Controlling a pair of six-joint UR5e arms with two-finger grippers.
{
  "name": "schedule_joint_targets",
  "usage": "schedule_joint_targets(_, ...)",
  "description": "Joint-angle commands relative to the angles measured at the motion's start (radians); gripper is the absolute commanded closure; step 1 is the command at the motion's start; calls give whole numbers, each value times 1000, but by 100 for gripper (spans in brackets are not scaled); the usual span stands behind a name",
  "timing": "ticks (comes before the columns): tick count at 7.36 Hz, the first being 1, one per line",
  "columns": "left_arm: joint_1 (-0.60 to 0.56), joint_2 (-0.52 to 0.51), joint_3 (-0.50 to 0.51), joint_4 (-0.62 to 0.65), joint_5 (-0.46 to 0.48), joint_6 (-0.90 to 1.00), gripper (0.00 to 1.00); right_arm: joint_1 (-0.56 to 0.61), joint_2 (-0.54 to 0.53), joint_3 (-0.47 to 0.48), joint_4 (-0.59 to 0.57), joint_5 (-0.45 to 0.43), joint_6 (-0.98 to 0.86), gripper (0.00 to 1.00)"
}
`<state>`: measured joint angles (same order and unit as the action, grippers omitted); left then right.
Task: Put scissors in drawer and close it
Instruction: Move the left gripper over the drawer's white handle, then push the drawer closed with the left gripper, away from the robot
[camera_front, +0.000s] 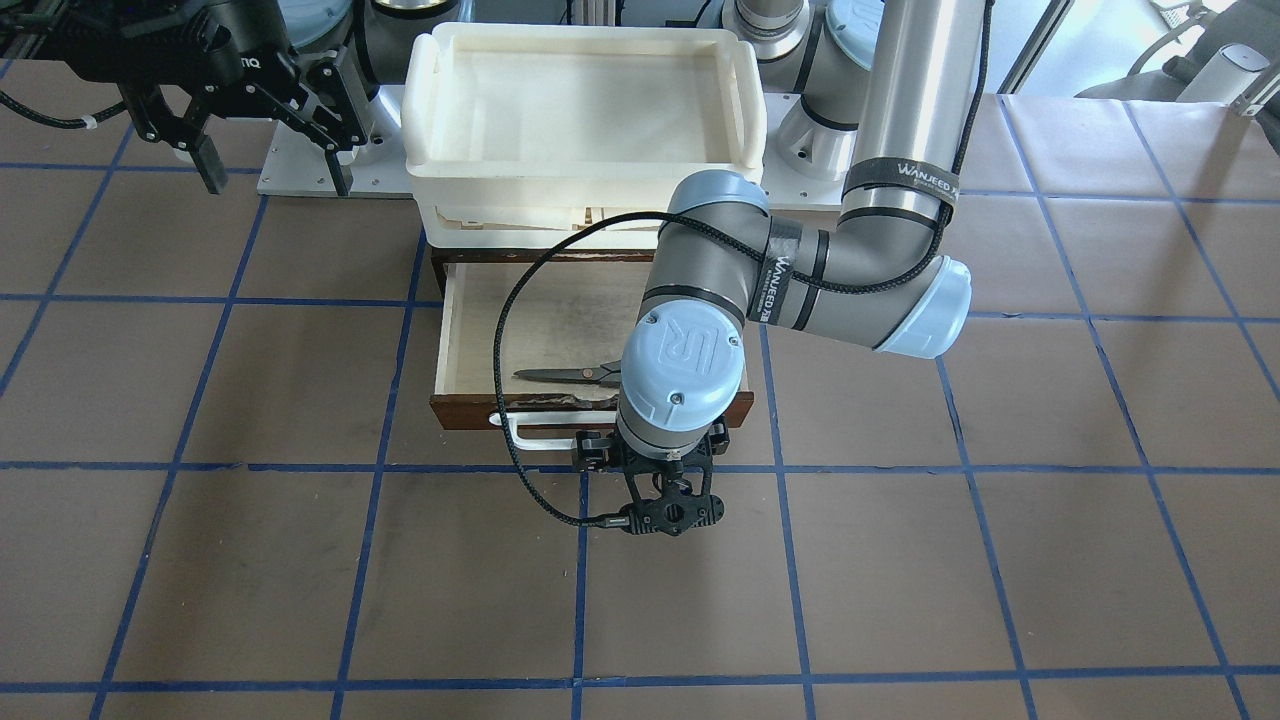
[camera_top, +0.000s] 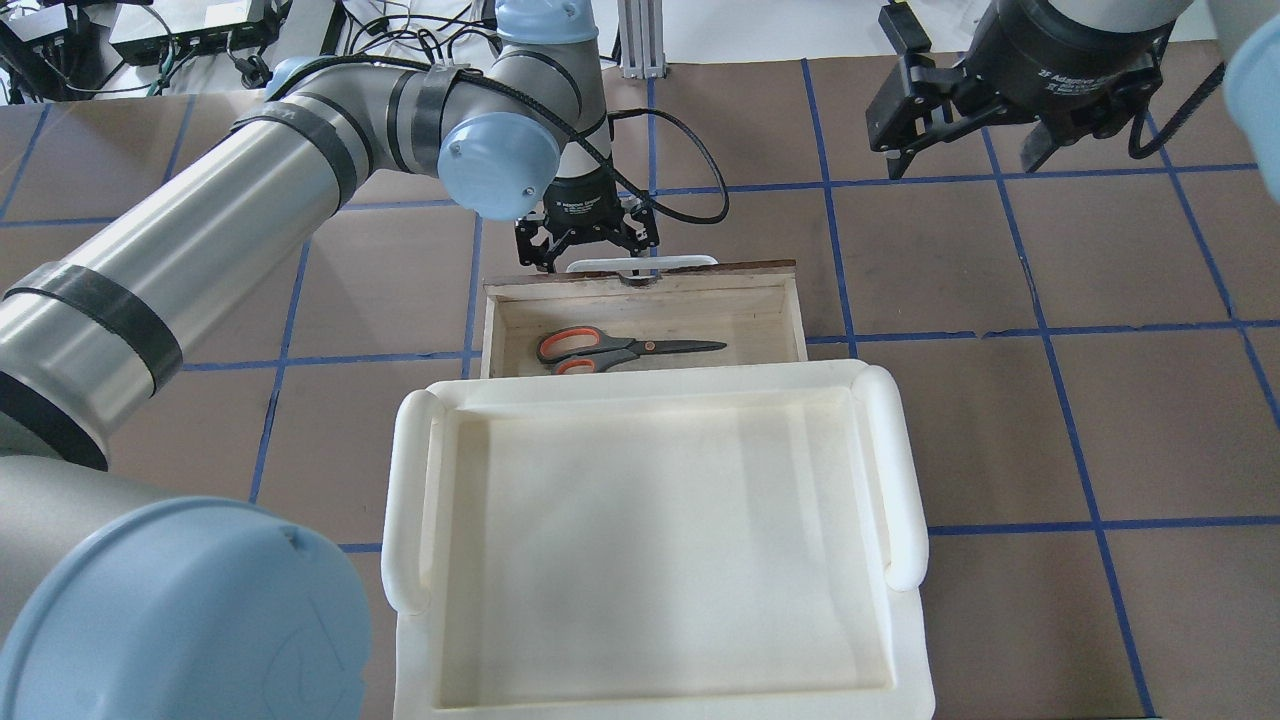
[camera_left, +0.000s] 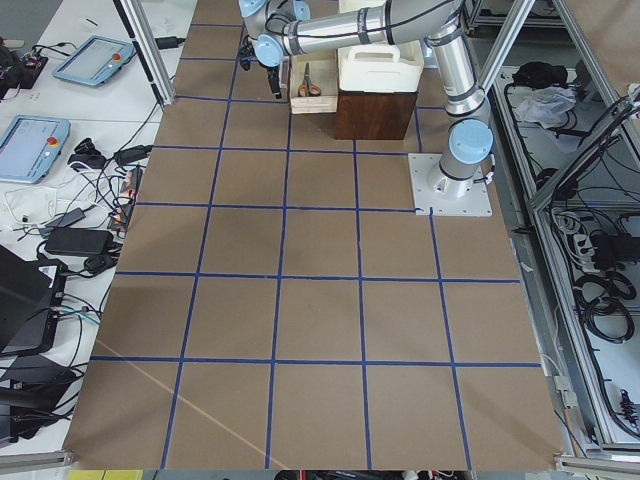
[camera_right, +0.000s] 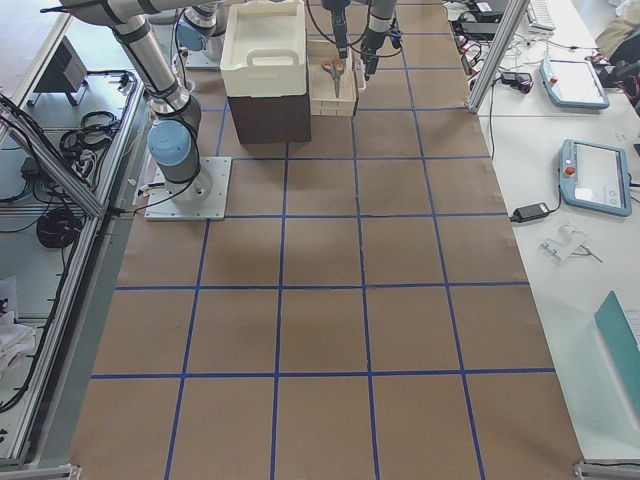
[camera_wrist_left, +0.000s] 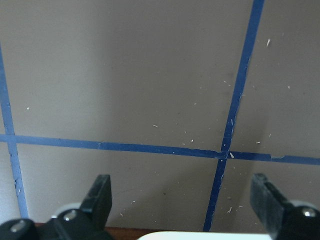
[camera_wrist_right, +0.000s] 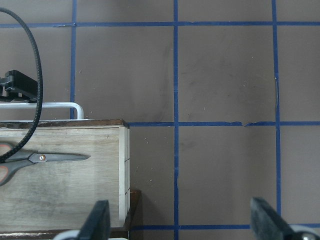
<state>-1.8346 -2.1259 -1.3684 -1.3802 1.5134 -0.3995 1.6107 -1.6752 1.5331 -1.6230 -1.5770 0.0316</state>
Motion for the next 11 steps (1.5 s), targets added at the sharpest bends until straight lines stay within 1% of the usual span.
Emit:
schedule_joint_targets(1, 0, 17, 0, -37, -4, -21, 0, 0, 0, 1, 0, 0, -2, 0)
schedule_joint_targets(5, -2, 27, 0, -69, -22, -50, 0, 0, 0, 1, 0, 0, -2, 0)
schedule_joint_targets(11, 0, 43, -1, -143, -22, -94, 0, 0, 0, 1, 2, -1, -2, 0)
